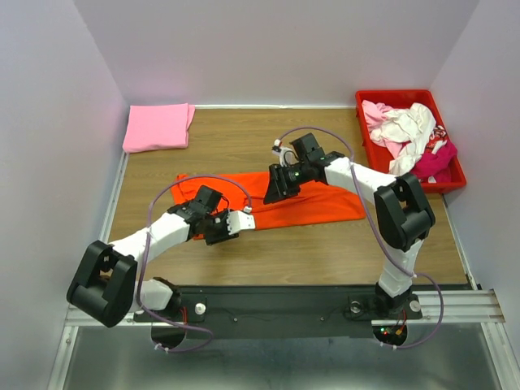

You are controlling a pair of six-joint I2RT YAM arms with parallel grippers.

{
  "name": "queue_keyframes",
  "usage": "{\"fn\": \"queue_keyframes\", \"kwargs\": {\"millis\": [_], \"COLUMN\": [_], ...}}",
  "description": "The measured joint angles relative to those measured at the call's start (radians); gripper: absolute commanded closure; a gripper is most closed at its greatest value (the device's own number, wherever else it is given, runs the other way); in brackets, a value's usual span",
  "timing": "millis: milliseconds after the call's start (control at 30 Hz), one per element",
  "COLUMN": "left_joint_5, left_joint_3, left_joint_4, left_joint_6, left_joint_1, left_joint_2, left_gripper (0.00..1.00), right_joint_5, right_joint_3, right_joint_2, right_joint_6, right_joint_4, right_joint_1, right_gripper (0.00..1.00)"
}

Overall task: Fold and stack the t-shirts
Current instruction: Fold the tshirt

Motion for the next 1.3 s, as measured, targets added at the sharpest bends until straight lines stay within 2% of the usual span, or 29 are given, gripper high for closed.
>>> {"fn": "queue_keyframes", "kwargs": {"millis": [233, 367, 533, 600, 800, 1300], "left_joint_5": [-0.082, -0.103, -0.11, -0.106, -0.079, 0.006], "left_joint_3": [-0.038, -0.039, -0.039, -0.039, -0.024, 0.053], "left_joint_4": [0.108, 0.146, 0.155, 0.151, 0.097, -0.039], "left_joint_6": [-0.027, -0.035, -0.031, -0.024, 0.006, 0.05], "left_joint_1": [-0.023, -0.024, -0.024, -0.024, -0.023, 0.006], "left_joint_2": [0.017, 0.041, 0.047, 0.047, 0.047, 0.069], "left_gripper": [0.62, 0.78, 0.89, 0.88, 0.77, 0.73], "right_joint_5": [-0.008, -0.011, -0.014, -0.014, -0.019, -0.027], "right_joint_3": [0.0, 0.0, 0.0, 0.0, 0.0, -0.002], "right_joint_2": [0.0, 0.0, 0.0, 0.0, 0.0, 0.0], "right_joint_6": [0.0, 0.0, 0.0, 0.0, 0.0, 0.0], "right_joint_4": [0.0, 0.0, 0.0, 0.0, 0.0, 0.0], "right_joint_1": [0.006, 0.006, 0.006, 0.006, 0.006, 0.006], "right_gripper": [0.49, 0.49, 0.49, 0.49, 0.49, 0.49]}}
